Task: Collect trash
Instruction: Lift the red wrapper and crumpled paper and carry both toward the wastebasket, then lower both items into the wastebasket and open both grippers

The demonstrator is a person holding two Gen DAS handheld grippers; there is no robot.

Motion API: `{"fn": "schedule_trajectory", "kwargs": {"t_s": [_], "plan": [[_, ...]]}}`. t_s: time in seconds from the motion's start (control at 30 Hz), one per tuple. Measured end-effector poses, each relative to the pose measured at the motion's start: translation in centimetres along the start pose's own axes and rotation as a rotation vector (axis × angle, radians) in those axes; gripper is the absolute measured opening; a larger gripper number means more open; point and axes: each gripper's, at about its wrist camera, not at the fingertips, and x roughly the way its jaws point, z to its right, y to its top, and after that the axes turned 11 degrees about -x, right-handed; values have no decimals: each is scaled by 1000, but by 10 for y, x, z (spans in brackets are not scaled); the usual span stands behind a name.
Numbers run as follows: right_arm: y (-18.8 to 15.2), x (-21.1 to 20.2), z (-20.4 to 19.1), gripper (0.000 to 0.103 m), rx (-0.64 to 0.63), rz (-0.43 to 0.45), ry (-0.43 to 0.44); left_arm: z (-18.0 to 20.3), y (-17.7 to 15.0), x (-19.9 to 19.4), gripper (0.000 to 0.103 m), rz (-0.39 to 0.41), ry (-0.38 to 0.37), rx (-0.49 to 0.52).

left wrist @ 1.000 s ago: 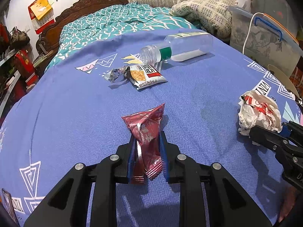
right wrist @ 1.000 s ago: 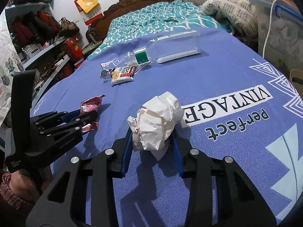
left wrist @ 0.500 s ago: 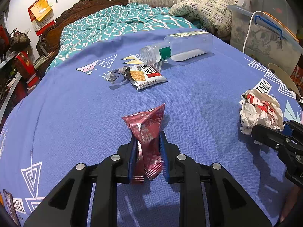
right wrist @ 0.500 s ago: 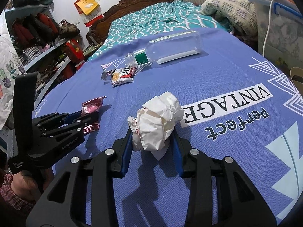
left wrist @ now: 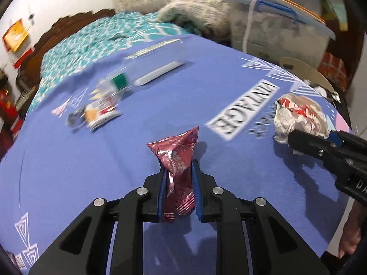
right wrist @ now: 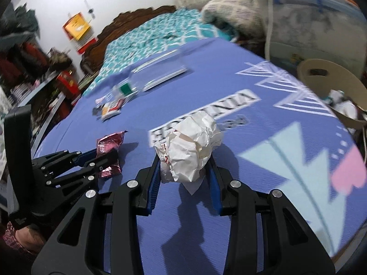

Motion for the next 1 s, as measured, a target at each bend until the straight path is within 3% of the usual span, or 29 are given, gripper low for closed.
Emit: {"fn": "schedule_trajectory", "kwargs": {"t_s": [0.4,0.63,1.0], "plan": [[-13,-43,53,40,97,75,-67,91,27,-2,18,36,-94,163],[-15,-61,96,40,177,120,-105,143,56,1,18,-17,-254,218],[-21,-95,162,40,275,198,-214,221,81,10,18,-13,-290,333]]}}
